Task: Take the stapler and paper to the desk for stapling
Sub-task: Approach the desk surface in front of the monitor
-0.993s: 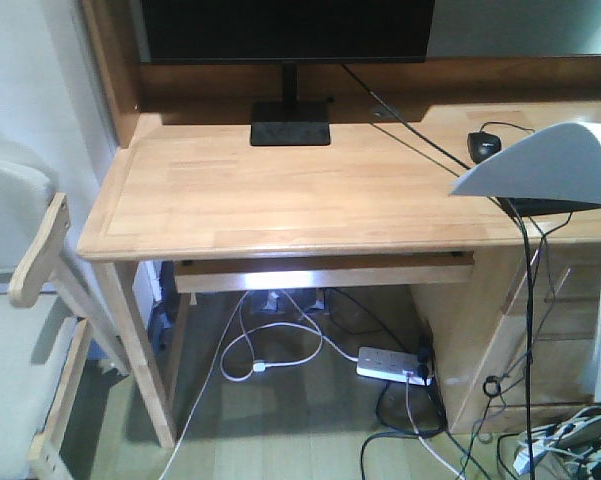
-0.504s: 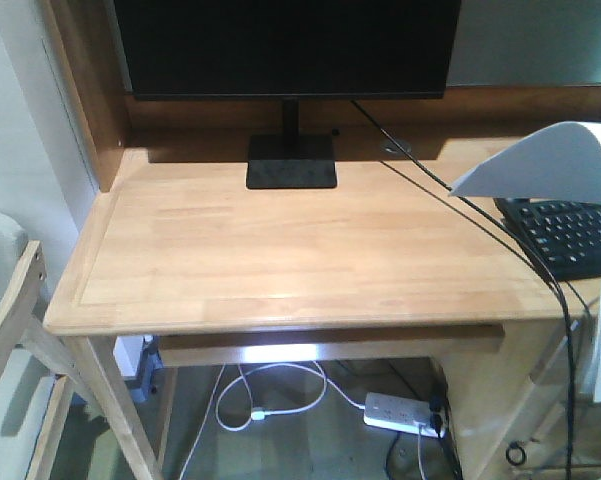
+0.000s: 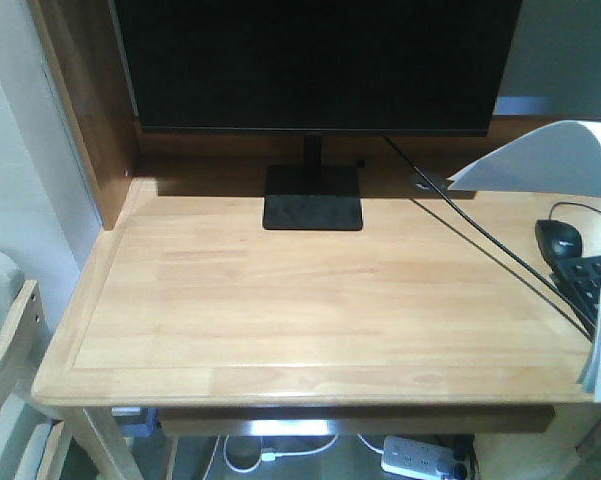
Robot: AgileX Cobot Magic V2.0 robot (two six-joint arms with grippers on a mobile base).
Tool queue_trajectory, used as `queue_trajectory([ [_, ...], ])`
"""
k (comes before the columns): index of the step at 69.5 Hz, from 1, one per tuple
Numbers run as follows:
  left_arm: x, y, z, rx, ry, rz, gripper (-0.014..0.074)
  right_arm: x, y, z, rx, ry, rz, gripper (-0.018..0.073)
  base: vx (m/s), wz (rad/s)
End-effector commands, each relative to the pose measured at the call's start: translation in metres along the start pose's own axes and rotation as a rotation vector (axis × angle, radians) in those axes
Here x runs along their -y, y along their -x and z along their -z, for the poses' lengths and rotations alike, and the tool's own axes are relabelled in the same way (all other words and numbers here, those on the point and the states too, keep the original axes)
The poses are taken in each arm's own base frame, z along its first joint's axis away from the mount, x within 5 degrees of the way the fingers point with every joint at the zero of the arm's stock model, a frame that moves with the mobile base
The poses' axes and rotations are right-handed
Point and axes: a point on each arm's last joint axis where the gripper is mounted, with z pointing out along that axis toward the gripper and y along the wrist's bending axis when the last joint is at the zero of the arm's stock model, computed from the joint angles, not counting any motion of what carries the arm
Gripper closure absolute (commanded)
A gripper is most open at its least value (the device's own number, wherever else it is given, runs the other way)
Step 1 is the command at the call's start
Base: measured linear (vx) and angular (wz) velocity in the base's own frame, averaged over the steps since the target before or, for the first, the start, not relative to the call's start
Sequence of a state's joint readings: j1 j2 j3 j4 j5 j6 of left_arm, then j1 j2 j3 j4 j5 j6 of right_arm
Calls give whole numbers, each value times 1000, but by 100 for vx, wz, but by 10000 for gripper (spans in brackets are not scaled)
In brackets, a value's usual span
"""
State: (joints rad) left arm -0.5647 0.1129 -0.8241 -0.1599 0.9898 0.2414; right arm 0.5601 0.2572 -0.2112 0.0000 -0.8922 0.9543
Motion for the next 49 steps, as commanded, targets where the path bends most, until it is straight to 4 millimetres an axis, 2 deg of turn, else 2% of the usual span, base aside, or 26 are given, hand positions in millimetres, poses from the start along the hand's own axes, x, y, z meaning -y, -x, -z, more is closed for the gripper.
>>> queue_trajectory([
  [1, -2, 17, 1, 123, 15, 13, 603, -7, 4, -5, 27, 53, 17, 565, 20, 7],
  [49, -2, 17, 1, 123, 15, 13, 603, -7, 4, -5, 25, 51, 17, 565, 13, 1],
])
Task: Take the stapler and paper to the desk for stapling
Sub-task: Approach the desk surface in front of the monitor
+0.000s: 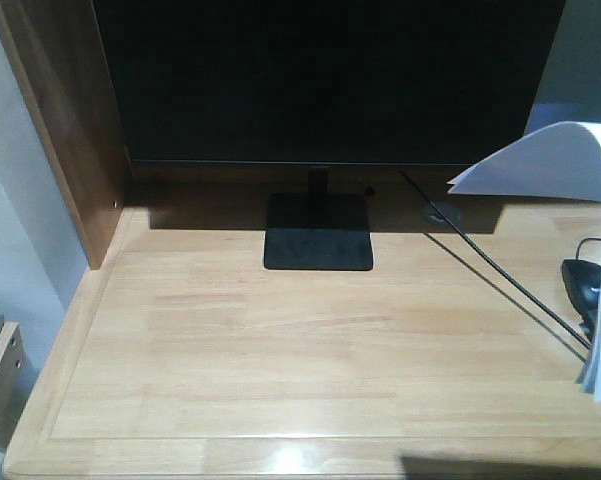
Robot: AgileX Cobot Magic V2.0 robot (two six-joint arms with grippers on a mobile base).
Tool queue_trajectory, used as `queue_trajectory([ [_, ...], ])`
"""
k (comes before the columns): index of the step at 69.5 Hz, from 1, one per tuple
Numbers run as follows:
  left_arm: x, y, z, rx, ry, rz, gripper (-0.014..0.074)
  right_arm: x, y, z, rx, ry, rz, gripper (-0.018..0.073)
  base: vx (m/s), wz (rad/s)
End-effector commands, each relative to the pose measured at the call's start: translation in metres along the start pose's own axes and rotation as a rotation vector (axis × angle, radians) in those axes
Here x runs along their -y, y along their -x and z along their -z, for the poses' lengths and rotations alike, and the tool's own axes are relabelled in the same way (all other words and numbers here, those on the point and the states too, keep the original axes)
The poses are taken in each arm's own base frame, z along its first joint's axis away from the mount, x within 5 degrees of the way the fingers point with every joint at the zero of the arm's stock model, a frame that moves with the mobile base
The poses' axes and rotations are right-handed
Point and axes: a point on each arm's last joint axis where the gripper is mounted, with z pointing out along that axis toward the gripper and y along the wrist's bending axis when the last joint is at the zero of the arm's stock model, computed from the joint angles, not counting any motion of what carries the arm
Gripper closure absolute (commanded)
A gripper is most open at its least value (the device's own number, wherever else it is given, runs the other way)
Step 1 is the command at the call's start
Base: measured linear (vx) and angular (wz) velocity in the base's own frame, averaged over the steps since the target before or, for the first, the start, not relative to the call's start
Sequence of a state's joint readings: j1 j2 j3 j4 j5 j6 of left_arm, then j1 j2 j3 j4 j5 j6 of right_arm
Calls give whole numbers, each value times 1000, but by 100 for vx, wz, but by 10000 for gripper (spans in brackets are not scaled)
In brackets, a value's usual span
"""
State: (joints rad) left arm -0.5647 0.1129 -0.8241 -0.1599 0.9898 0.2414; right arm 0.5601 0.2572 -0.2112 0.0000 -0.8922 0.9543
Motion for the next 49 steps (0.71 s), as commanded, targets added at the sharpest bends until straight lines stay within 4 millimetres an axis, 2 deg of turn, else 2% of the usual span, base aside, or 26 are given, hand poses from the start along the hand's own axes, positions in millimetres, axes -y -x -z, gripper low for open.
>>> queue_trajectory([
  [1, -2, 17, 1, 123, 15, 13, 603, -7, 4, -5, 25, 51, 17, 565, 9, 0],
  [49, -2, 17, 1, 123, 15, 13, 603, -7, 4, -5, 26, 51, 17, 565, 6, -1],
])
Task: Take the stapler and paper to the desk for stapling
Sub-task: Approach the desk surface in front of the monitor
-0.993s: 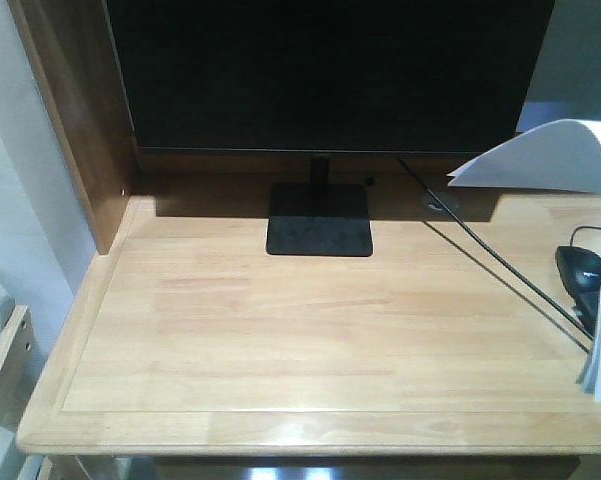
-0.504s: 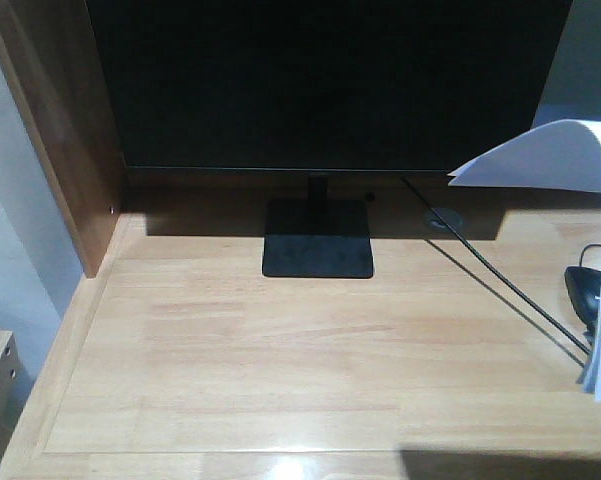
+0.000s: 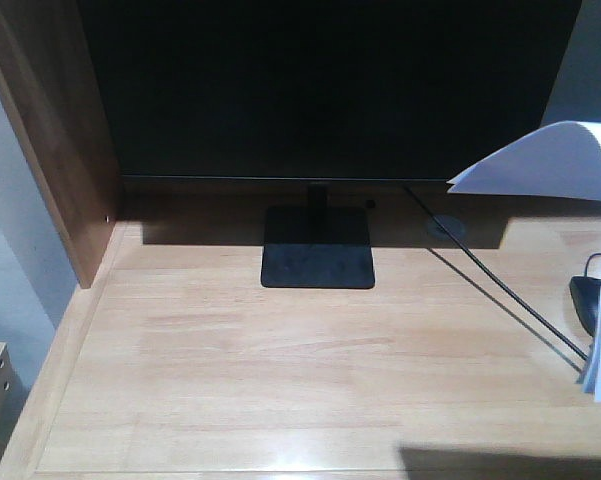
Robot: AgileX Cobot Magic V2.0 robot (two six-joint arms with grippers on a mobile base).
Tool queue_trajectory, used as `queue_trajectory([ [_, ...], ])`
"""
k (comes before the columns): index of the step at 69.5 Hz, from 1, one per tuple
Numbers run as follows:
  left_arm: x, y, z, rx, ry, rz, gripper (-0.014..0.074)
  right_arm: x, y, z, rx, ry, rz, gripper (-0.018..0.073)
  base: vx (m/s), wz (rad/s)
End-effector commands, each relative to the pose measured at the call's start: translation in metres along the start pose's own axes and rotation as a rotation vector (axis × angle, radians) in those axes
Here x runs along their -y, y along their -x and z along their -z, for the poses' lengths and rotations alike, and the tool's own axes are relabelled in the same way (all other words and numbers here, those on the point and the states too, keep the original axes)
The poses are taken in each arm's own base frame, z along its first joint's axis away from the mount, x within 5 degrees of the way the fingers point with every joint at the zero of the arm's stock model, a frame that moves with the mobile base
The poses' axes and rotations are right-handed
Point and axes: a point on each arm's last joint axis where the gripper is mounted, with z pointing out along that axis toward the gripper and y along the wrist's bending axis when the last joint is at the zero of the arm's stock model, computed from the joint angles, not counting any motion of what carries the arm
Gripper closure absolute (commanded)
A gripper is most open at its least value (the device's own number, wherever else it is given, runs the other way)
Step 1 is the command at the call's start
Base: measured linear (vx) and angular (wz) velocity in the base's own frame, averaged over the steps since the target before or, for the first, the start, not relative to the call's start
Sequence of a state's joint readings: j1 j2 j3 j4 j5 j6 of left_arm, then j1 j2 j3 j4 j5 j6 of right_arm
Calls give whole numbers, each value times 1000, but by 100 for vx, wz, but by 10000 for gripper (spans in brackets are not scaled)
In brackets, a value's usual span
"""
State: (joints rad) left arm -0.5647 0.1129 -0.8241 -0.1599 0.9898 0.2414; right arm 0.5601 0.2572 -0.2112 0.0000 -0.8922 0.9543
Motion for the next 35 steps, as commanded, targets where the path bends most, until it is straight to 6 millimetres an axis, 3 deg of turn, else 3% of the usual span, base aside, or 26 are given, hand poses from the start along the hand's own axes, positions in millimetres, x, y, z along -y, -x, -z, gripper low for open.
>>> queue_trajectory([
  [1, -2, 17, 1, 123, 15, 13, 603, -7, 4, -5, 26, 51, 17, 565, 3, -1],
  [35, -2, 17, 1, 123, 15, 13, 603, -7, 4, -5, 26, 51, 17, 565, 1, 0],
])
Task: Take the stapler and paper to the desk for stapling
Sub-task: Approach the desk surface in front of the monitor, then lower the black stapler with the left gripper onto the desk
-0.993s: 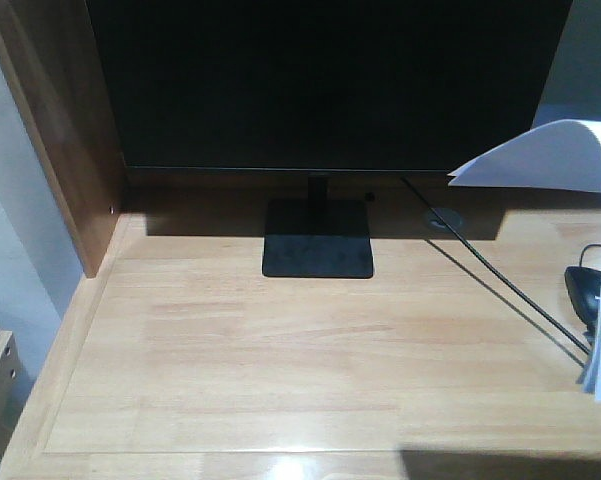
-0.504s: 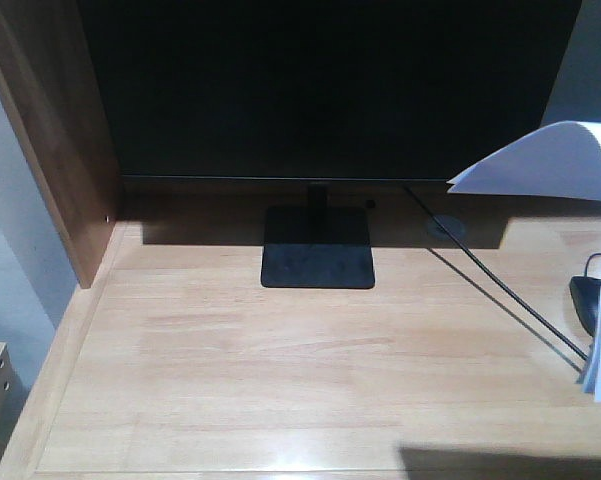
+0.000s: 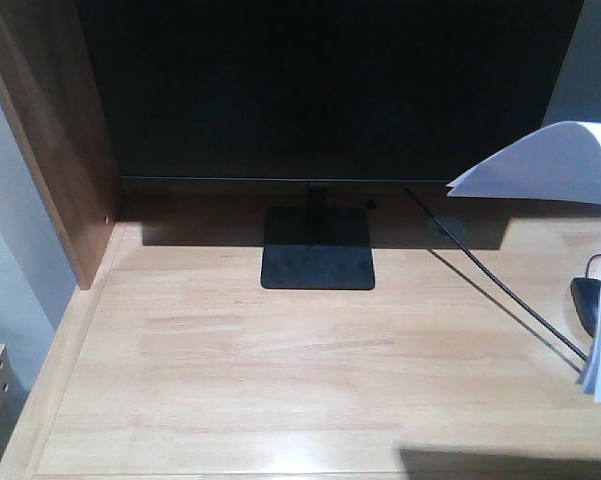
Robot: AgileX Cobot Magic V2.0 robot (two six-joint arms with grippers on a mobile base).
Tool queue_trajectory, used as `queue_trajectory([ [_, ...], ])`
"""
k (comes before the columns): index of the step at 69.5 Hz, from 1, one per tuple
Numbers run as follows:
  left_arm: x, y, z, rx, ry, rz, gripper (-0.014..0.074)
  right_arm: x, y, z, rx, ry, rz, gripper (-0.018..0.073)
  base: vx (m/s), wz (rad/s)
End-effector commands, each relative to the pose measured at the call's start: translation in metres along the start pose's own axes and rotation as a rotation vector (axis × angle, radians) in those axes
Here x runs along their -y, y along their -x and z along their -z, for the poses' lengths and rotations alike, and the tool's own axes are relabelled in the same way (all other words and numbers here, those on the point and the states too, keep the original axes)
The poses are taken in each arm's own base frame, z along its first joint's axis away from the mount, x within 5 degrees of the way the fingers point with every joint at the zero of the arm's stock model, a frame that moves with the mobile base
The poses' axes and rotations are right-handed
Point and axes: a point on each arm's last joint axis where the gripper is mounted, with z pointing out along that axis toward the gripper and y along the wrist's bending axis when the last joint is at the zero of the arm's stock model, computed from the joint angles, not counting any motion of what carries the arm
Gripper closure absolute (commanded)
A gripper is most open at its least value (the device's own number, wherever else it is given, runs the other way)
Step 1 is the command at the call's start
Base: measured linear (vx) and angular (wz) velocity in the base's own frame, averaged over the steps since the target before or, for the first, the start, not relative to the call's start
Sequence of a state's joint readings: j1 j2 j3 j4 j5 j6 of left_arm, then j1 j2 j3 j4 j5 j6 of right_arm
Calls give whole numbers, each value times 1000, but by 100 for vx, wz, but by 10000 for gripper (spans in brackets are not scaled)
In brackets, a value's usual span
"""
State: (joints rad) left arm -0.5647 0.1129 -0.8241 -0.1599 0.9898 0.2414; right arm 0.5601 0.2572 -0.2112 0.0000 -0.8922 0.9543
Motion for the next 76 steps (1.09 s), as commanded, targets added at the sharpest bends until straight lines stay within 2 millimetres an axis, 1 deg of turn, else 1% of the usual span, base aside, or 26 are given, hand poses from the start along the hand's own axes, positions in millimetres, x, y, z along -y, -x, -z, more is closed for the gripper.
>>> queue_trajectory([
  [1, -2, 17, 1, 123, 15, 13, 603, -7, 4, -5, 26, 51, 17, 565, 0, 0],
  [44, -3, 18, 2, 129, 17, 13, 603, -7, 4, -5, 25, 50, 17, 565, 0, 0],
  [50, -4, 21, -3, 133, 20, 15, 603, -7, 4, -5, 25, 50, 17, 565, 0, 0],
  [55, -6, 24, -13, 102, 18, 20, 603, -7, 4, -5, 25, 50, 17, 565, 0, 0],
  [61, -9, 29, -33, 52, 12, 31, 603, -7, 4, -5, 25, 50, 17, 565, 0, 0],
  [66, -13, 34, -52, 11, 3, 46, 603, -7, 4, -5, 25, 50, 17, 565, 0, 0],
  [71, -15, 39, -78, -28, -19, 69, 603, -7, 4, -5, 25, 50, 17, 565, 0, 0],
  [76, -17, 42, -102, -57, -41, 53, 603, -7, 4, -5, 25, 50, 17, 565, 0, 0],
])
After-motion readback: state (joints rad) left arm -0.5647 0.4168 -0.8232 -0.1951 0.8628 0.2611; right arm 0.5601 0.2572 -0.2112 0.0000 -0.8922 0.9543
